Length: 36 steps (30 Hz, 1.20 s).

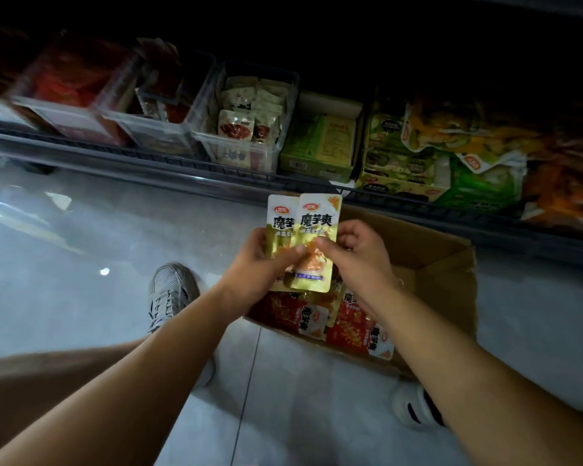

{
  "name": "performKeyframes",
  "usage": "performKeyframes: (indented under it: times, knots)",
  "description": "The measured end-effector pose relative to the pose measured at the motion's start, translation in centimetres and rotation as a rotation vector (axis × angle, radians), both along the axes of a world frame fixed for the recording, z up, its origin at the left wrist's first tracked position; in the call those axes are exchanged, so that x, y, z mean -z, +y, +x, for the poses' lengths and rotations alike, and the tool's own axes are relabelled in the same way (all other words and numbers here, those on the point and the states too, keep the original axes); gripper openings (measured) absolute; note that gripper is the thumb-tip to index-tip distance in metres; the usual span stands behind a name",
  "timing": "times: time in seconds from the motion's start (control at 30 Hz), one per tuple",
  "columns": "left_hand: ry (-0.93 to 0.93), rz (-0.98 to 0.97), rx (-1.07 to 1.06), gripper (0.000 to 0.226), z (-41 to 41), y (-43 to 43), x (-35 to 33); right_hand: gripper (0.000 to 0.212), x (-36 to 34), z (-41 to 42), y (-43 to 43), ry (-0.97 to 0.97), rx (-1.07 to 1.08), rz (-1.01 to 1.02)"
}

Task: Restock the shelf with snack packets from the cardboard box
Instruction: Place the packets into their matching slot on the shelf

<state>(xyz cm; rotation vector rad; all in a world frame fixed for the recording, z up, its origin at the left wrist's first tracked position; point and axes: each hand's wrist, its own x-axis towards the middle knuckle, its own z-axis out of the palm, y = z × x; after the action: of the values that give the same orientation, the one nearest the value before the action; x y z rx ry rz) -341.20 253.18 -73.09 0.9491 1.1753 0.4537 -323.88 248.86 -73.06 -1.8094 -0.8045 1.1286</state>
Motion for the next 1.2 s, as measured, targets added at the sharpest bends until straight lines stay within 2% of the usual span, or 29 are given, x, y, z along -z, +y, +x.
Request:
performKeyframes:
  times: [0.07,0.17,0.2,0.3,0.37,0.43,0.5,0.63,0.87,1.03,1.1,1.2]
  knots:
    - [0.016,0.043,0.008,0.055,-0.2,-0.2,0.1,0.023,0.2,-0.2,0.5,0.012,-0.057,-0.049]
    - [0.064,0.068,-0.057,0.056,-1.2,0.5,0.7,0.026,2.1,1.0,0.4,0.245,-0.035,-0.143]
    - [0.069,0.072,-0.075,0.052,-1.6,0.8,1.0,0.025,3.6,1.8,0.1,0.207,-0.032,-0.199]
    - [0.097,0.083,-0.107,0.044,-2.5,1.3,1.6,0.019,9.6,4.3,-1.5,-0.178,-0.088,-0.409]
    - [0.114,0.085,-0.083,0.043,-2.7,1.2,2.0,0.034,12.9,4.7,-2.2,-0.234,-0.105,-0.502]
    - [0.13,0.082,-0.065,0.045,-2.7,1.1,2.3,0.059,15.1,4.2,-2.5,-0.256,-0.141,-0.538]
    - [0.133,0.09,-0.064,0.045,-2.7,1.0,2.5,0.076,16.5,3.4,-2.6,-0.344,-0.131,-0.52]
    - [0.136,0.101,-0.055,0.042,-2.6,1.2,2.7,0.088,18.1,2.3,-2.3,-0.428,-0.04,-0.524]
    - [0.139,0.107,-0.073,0.039,-2.1,1.4,2.9,0.055,17.1,4.0,-3.0,-0.351,0.027,-0.41]
    - [0.139,0.107,-0.074,0.04,-1.8,1.4,2.3,0.058,11.7,4.9,-4.1,-0.244,0.064,-0.227]
    - [0.16,0.116,-0.069,0.042,-1.5,1.5,1.9,0.059,8.6,4.3,-3.9,-0.146,0.05,-0.144]
    - [0.159,0.12,-0.044,0.044,-0.7,1.4,1.0,0.049,3.9,2.8,-2.7,0.019,0.079,-0.063]
